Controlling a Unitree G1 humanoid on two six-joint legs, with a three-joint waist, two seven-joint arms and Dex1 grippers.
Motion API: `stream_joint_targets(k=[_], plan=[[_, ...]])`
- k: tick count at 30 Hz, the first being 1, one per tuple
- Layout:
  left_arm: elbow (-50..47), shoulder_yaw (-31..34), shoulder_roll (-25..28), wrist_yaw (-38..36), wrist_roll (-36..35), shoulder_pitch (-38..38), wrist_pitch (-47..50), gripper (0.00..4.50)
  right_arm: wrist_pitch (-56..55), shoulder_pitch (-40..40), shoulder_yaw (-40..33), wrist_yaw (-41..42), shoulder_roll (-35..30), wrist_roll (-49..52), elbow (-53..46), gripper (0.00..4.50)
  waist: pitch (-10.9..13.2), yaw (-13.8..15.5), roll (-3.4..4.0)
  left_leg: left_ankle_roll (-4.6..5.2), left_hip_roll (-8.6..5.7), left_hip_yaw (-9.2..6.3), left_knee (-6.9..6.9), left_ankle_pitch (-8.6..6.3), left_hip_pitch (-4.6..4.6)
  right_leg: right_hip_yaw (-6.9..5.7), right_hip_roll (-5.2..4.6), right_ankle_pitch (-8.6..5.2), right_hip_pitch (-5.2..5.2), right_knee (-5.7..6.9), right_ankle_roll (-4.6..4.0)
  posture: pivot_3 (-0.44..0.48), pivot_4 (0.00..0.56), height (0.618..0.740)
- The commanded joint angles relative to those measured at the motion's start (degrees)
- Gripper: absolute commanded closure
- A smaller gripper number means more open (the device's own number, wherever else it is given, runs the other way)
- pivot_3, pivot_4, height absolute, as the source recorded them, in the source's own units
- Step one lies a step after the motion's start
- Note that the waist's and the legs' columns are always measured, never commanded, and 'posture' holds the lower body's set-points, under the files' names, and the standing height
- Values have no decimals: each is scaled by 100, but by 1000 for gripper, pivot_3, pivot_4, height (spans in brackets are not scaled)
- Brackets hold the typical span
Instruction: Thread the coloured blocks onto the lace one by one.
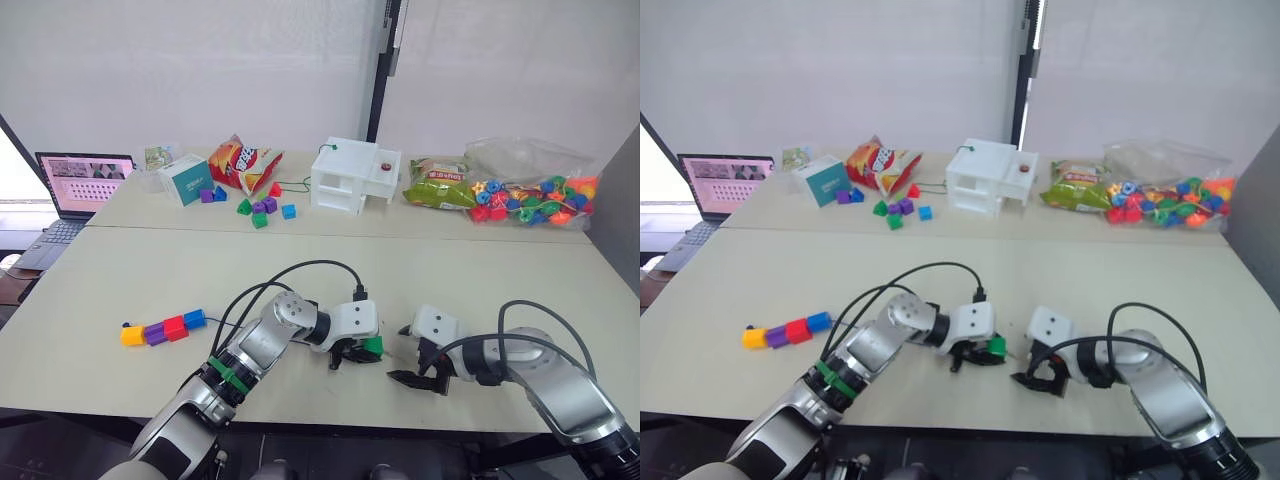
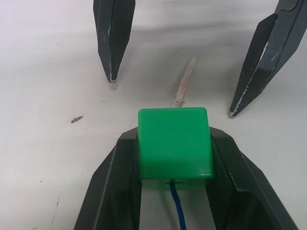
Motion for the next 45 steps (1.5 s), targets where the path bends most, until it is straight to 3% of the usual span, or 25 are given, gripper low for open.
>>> stream_joint_targets(k=[1, 4, 5, 17, 24, 30, 34, 40, 42, 45], plan=[[-147, 73, 97, -117, -33, -20, -78, 3293, 131, 209, -178, -25, -122, 140, -246, 0, 0, -6, 0, 0, 0, 0, 0, 0, 0, 0, 0, 0, 0, 0, 0, 0, 150, 740], [-152, 96, 142, -132, -31, -14, -86, 3293, 131, 329, -190, -98, -114, 175, -261, 0, 0, -20, 0, 0, 1, 0, -1, 0, 0, 1, 1, 0, -1, 0, 0, 0, 150, 740], [-150, 100, 160, -143, -32, -7, -92, 3293, 101, 363, -185, -135, -103, 154, -206, 504, 0, -23, 0, 0, 2, -1, -1, 0, 1, 1, 2, 0, 0, 0, 0, 0, 150, 740], [-376, 143, 269, -238, -111, 117, -28, 3293, -63, 169, -78, -319, -26, 141, 86, 4484, 0, -43, 0, 0, 2, 0, 1, 0, 2, 2, 2, 0, 1, 2, 0, 0, 150, 740], [-818, 437, 893, -499, -316, 347, 73, 3293, -141, 5, -52, -153, -50, 299, 23, 4500, 0, -53, 0, 0, 4, 0, 0, 0, 2, 4, 4, 0, -3, 4, 0, 0, 150, 740], [-531, 1074, 2367, -1037, -448, 598, -133, 3293, 0, -233, -6, 185, -186, 541, -234, 4500, 1, -121, 2, 0, 12, 0, -7, 0, 4, 5, 13, -3, -13, 8, -6, 0, 150, 740], [568, 1401, 3476, -1305, -205, 800, -856, 3293, -82, -436, 51, 292, -254, 495, -31, 4500, 1, -147, 2, 0, 11, 0, -9, 0, 7, 5, 10, -3, -11, 5, -6, 0, 150, 740], [741, 1562, 3626, -1441, -326, 949, -1238, 3293, -184, -598, 153, 307, -221, 415, 186, 4500, 1, -169, 6, 0, 9, 5, -24, 0, 21, 6, 3, -5, -7, 8, -9, 0, 150, 740], [787, 1552, 3701, -1538, -257, 1012, -1388, 2240, -183, -601, 166, 311, -239, 416, 193, 4500, 1, -169, 6, -1, 9, 7, -24, 0, 20, 6, 2, -5, -7, 8, -9, 0, 150, 740], [814, 1609, 3677, -1605, -305, 984, -1399, 1250, -150, -608, 179, 275, -217, 435, 169, 4500, 0, -183, 7, -1, 10, 7, -25, 0, 20, 7, 3, -5, -10, 10, -9, 0, 150, 740]])
